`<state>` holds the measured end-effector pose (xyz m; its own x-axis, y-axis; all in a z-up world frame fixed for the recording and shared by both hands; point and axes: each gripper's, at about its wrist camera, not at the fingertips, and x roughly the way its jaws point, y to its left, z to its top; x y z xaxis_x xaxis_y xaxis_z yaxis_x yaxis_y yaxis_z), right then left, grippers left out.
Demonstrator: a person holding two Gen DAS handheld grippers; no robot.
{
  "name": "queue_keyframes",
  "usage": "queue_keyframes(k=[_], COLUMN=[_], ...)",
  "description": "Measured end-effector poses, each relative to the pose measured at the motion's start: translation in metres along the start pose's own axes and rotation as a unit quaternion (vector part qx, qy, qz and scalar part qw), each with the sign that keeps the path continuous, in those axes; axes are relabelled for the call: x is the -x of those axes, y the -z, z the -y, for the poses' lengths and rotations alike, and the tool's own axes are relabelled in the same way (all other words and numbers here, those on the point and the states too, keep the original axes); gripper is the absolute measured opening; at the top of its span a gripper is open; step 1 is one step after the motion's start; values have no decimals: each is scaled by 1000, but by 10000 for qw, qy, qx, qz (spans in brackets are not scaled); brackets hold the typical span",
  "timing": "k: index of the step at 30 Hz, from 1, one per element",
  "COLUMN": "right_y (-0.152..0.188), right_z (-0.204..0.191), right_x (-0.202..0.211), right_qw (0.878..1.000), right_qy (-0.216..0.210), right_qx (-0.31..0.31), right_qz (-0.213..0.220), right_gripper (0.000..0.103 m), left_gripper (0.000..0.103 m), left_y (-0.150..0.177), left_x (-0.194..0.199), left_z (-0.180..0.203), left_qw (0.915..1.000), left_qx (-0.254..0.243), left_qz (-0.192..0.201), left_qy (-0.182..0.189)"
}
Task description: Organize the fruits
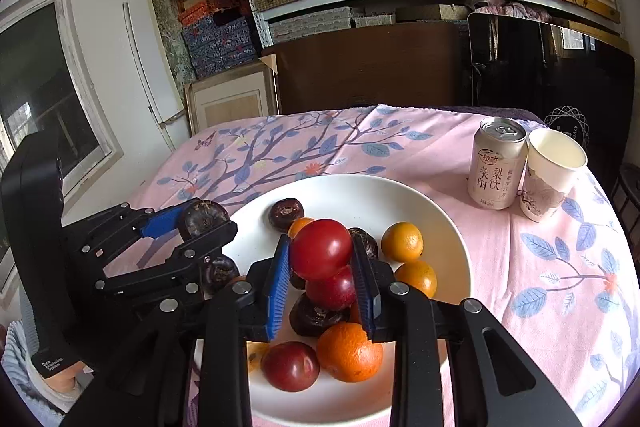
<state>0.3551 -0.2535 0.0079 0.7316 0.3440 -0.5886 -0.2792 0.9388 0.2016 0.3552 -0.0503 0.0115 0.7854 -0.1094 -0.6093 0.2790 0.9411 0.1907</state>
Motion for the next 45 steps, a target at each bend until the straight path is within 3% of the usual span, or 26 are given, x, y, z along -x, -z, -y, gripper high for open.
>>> queue_keyframes(k=[7,18,21,24,27,32,35,38,45], right_y=[-18,-40,-38,-35,-32,-34,-37,-40,-42], right_z=[-3,15,19,23,27,30,30,30,17], right_x=[-45,-91,-95,-97,-95,-85,-72,-56,-3], right_qw=[9986,9932,9921,9920,9924,9937,9949,9957,9977], right_qy=[177,567,648,658,689,666,627,629,593], right_qx=[134,121,176,147,103,-53,-166,-231,-188], right_qz=[-471,-1011,-1063,-1070,-1014,-895,-768,-638,-256], right_gripper=[30,30,32,41,48,49,50,57,68], left_gripper=[36,37,36,41,58,69,73,84,91], left_y=[-17,-42,-44,-44,-42,-43,-42,-41,-35], left_x=[-51,-104,-107,-108,-107,-94,-81,-65,-15], left_z=[-19,-14,-12,-11,-13,-13,-8,-7,-3], left_qw=[9961,9900,9906,9911,9918,9945,9960,9968,9983], left_qx=[425,604,625,617,600,476,326,229,168], left_qz=[-693,-1227,-1183,-1158,-1121,-928,-808,-672,-341], left_qy=[340,341,285,235,91,-67,-180,-358,-450])
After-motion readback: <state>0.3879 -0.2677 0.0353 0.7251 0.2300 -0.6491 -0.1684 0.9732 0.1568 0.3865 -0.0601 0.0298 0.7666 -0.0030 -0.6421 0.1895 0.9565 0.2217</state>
